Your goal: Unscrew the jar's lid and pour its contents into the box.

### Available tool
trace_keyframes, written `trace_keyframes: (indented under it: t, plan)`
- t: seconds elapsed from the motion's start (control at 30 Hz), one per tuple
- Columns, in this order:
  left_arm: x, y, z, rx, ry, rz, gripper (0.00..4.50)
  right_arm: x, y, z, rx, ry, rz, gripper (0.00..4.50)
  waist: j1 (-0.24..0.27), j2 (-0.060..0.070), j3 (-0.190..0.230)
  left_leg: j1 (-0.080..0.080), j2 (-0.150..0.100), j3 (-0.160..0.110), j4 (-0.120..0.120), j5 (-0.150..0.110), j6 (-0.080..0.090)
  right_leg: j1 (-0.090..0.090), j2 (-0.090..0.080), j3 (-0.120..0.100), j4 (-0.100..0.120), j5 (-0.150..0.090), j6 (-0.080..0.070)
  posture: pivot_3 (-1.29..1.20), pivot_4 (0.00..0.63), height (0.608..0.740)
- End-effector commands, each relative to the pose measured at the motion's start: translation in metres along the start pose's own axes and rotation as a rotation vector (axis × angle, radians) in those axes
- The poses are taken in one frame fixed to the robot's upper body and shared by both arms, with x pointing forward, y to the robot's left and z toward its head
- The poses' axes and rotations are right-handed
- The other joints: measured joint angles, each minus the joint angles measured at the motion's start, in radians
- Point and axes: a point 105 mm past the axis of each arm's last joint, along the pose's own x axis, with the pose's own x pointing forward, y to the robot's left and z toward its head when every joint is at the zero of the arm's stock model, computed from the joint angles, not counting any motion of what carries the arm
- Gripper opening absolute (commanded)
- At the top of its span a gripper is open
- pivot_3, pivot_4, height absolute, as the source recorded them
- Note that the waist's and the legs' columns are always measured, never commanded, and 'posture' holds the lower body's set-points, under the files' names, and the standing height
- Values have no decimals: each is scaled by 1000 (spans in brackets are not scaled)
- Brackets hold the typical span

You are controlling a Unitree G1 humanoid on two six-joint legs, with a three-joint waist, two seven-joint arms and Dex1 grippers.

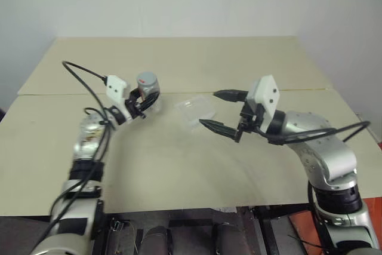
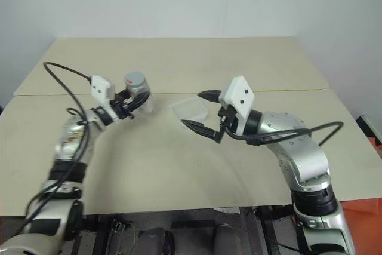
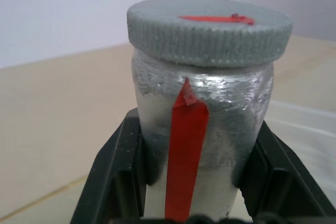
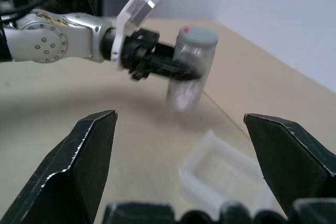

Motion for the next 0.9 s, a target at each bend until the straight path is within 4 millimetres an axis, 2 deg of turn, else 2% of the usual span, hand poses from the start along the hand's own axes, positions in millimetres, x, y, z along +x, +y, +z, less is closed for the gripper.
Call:
trace_keyframes:
  t: [0.03, 0.2, 0.3, 0.5, 0.7, 0.9]
  plan:
    - [-8, -18, 23, 2, -14, -186, 1904, 8, 5, 19, 17, -67, 61, 4500, 11, 0, 0, 0, 0, 0, 0, 0, 0, 0, 0, 0, 0, 0, 0, 0, 150, 740]
    - [-21, -51, 32, -62, 19, -494, 1904, 33, 22, 37, 9, -115, 159, 4500, 18, 0, 0, -2, 0, 0, 2, -1, 2, 0, 0, 0, 3, 0, 0, 0, 150, 740]
    - [-23, -64, 31, -35, 34, -601, 1904, 48, 29, 45, 12, -136, 190, 4500, 14, 0, 0, -2, 0, 0, 2, -1, 1, -1, 0, 0, 6, 0, 0, 0, 150, 740]
    - [-11, -75, 28, 27, 62, -681, 1904, 75, 30, 43, 59, -106, 167, 4500, 13, 0, 0, -2, 0, 0, 3, -1, 1, -1, 0, 0, 7, 0, 0, 0, 150, 740]
    - [-4, -75, 28, 48, 36, -680, 1904, 84, 28, 36, 80, -59, 136, 4500, 5, 0, 0, -2, 0, 0, 3, -1, 2, -1, 0, 0, 7, 0, 0, 0, 150, 740]
    - [-5, -76, 31, 59, 7, -673, 1904, 84, 27, 34, 97, -57, 127, 4500, 3, 0, 0, -2, 0, 0, 3, -1, 2, -1, 0, 0, 7, 0, 0, 0, 150, 740]
